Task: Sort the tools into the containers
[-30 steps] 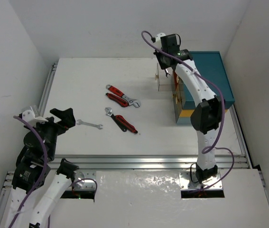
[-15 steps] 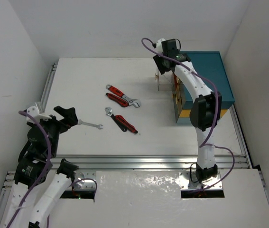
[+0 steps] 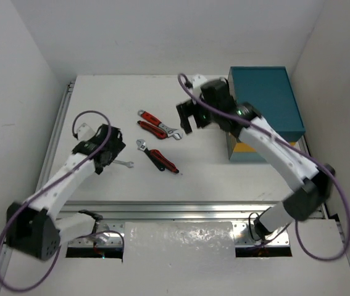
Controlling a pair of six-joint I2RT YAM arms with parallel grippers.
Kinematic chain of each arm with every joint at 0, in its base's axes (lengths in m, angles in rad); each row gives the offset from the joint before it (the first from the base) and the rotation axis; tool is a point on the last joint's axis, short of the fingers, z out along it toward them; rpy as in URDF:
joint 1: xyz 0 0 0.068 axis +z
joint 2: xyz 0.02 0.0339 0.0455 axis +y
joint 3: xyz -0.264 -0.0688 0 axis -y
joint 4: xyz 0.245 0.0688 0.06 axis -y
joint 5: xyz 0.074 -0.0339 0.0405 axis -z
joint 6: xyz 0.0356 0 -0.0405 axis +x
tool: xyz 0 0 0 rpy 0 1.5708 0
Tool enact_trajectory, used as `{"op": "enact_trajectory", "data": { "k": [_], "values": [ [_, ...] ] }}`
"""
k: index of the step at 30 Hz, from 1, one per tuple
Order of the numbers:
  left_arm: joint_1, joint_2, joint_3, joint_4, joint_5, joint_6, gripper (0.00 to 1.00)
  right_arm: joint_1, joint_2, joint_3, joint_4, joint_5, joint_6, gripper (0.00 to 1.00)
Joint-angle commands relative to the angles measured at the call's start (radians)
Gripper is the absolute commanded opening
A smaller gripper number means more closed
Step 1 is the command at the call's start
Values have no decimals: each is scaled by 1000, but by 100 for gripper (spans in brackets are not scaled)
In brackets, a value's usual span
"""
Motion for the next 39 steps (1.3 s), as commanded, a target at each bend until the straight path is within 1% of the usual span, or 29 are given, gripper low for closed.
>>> {"op": "enact_trajectory", "data": {
  "k": [1, 2, 3, 4, 5, 6, 8, 10, 11, 14, 16, 19, 20, 21, 22, 24, 26, 27, 29, 30, 31, 34, 35, 36, 37, 39],
  "values": [
    [16, 168, 107, -74, -92, -242, 99, 30, -199, -299, 86, -93, 198, 99],
    [40, 237, 123, -67, -80, -244, 99, 39, -241, -445, 112, -93, 213, 99],
    [56, 268, 141, -56, -58, -244, 98, 65, -275, -498, 149, -93, 224, 99],
    [74, 295, 143, -7, -6, -229, 97, 70, -322, -541, 146, -93, 238, 99],
    [120, 346, 140, 22, 27, -218, 96, 79, -341, -599, 143, -86, 242, 99],
    [140, 372, 138, 42, 87, -213, 94, 88, -358, -621, 134, -92, 246, 99],
    [180, 452, 141, 74, 127, -216, 93, 91, -409, -676, 131, -93, 247, 99],
    [188, 522, 150, 74, 164, -236, 92, 91, -451, -717, 135, -115, 244, 99],
    [188, 545, 155, 74, 176, -242, 90, 91, -462, -725, 134, -125, 238, 99],
    [189, 642, 152, 109, 236, -255, 89, 93, -479, -744, 140, -144, 227, 99],
    [189, 668, 146, 123, 244, -258, 81, 93, -479, -751, 144, -152, 224, 99],
    [198, 694, 112, 171, 258, -258, 62, 94, -478, -767, 155, -167, 215, 99],
    [203, 699, 91, 180, 264, -258, 51, 93, -481, -770, 164, -174, 212, 99],
    [206, 704, 80, 195, 270, -256, 46, 94, -481, -773, 167, -184, 212, 99],
    [214, 713, 66, 205, 272, -255, 39, 93, -481, -776, 177, -193, 210, 99],
    [231, 733, 32, 238, 296, -243, 35, 94, -484, -776, 184, -220, 206, 99],
    [244, 757, 9, 261, 325, -226, 27, 94, -484, -774, 201, -254, 200, 99],
    [252, 769, 14, 257, 322, -212, 27, 94, -484, -773, 204, -288, 200, 99],
    [260, 763, 18, 252, 321, -194, 20, 94, -481, -773, 218, -317, 203, 99],
    [267, 753, 14, 258, 325, -183, 5, 94, -482, -776, 233, -351, 204, 99],
    [269, 745, 2, 280, 338, -169, 0, 94, -482, -779, 244, -368, 210, 99],
    [271, 691, -35, 321, 341, -80, 0, 93, -482, -799, 308, -472, 227, 99],
    [269, 647, -47, 346, 351, -56, 0, 94, -481, -814, 336, -510, 230, 99],
    [266, 616, -89, 376, 370, -25, 0, 94, -473, -826, 412, -589, 244, 99],
    [257, 549, -109, 437, 412, 10, 0, 93, -467, -855, 458, -625, 255, 99],
    [242, 471, -174, 517, 459, 58, 0, 94, -426, -869, 578, -680, 311, 99]
  ]
}}
